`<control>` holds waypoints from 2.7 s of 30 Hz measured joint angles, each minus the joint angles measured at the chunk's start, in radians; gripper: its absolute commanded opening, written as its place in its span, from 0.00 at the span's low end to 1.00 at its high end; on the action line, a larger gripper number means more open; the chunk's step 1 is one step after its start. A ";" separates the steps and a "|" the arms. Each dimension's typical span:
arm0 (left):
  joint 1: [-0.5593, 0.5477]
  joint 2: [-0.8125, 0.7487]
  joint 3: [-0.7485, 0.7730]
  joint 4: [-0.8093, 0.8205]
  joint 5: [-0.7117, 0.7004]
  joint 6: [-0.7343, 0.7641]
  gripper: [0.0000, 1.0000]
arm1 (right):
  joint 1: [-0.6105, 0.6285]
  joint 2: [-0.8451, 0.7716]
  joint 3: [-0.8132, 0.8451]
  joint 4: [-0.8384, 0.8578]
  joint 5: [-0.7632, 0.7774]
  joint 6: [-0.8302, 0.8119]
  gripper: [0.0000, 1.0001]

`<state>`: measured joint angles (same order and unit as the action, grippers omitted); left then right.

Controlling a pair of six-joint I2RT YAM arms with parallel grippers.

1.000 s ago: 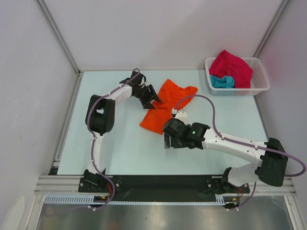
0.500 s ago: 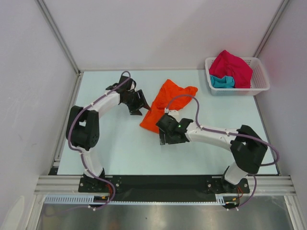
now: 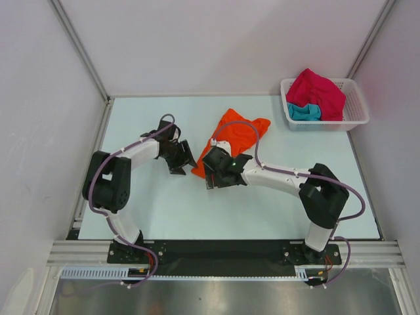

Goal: Fold and stack the t-shirts

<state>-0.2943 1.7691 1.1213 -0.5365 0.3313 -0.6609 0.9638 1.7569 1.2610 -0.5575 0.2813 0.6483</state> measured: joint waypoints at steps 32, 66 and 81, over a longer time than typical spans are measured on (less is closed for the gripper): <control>-0.002 0.095 0.022 0.115 0.042 -0.024 0.61 | -0.104 0.221 0.119 0.063 -0.018 -0.099 0.71; -0.048 -0.483 -0.422 0.106 0.272 -0.076 0.00 | 0.233 -0.192 -0.159 -0.068 0.029 0.190 0.00; -0.061 -0.279 -0.054 -0.019 0.283 -0.070 0.00 | 0.082 -0.226 -0.102 -0.104 0.095 0.237 0.05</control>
<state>-0.3557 1.4899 1.0676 -0.5556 0.6147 -0.7307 1.0462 1.5311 1.1587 -0.6613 0.3759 0.8856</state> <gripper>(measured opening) 0.012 0.047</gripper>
